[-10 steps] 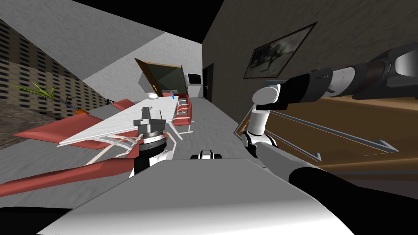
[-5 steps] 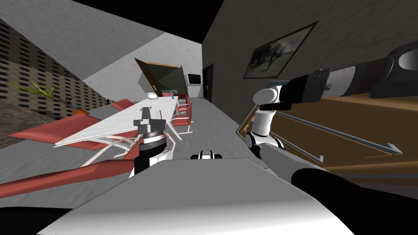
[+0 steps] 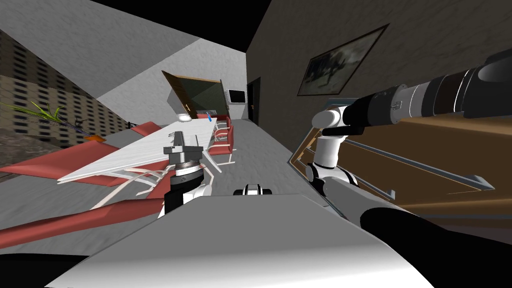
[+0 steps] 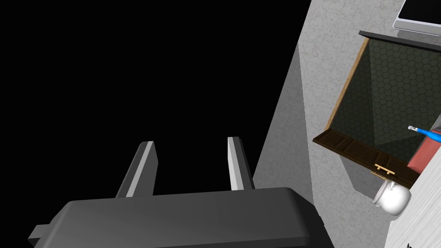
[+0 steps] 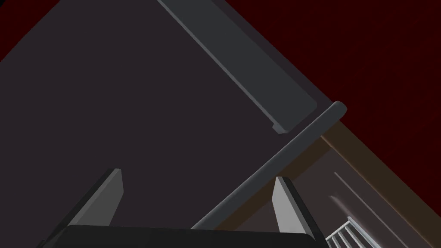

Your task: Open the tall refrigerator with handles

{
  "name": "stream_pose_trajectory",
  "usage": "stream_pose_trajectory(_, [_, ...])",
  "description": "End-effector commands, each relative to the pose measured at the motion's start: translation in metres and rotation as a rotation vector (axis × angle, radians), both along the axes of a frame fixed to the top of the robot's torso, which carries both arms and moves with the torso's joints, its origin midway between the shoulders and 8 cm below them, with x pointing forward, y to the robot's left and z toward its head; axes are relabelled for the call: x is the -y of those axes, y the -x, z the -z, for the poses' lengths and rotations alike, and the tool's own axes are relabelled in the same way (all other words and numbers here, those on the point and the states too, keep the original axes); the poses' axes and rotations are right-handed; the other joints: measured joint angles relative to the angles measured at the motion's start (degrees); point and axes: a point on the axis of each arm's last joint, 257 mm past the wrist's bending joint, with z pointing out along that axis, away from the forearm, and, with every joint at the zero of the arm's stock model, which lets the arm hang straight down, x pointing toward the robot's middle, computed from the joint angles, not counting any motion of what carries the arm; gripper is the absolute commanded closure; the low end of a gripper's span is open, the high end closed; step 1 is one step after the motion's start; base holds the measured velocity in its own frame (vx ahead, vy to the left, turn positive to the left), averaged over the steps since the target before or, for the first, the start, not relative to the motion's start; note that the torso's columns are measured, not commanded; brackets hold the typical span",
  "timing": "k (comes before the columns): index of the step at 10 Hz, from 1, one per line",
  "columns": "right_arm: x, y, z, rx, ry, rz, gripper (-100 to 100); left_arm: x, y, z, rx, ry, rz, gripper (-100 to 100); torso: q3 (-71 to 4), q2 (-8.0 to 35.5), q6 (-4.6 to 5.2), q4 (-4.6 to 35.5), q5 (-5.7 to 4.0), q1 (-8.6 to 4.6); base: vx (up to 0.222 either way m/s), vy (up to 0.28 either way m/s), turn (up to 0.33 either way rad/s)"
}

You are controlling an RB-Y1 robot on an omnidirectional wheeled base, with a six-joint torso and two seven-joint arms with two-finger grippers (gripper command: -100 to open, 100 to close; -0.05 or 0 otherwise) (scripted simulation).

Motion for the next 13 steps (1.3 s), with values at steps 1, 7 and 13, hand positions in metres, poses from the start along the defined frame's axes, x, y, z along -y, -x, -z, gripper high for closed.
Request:
stream_pose_trajectory(1, [-0.015,0.001,-0.007,-0.032,-0.007,0.179,-100,0.000,0.000,0.000,0.000,0.000,0.000,0,0.0,0.0,-0.02,0.0,0.00,0.01,0.020,-0.014,-0.067])
stream_pose_trajectory(7, [-0.040,-0.001,-0.009,-0.034,0.017,0.350,-100,0.000,0.000,0.000,0.000,0.000,0.000,0,0.0,0.0,-0.03,0.0,0.00,0.01,0.007,-0.005,-0.024])
stream_pose_trajectory(13, [-0.040,-0.001,-0.009,-0.034,0.017,0.350,-100,0.000,0.000,0.000,0.000,0.000,0.000,0,0.0,0.0,-0.03,0.0,-0.01,-0.01,-0.004,0.003,0.014])
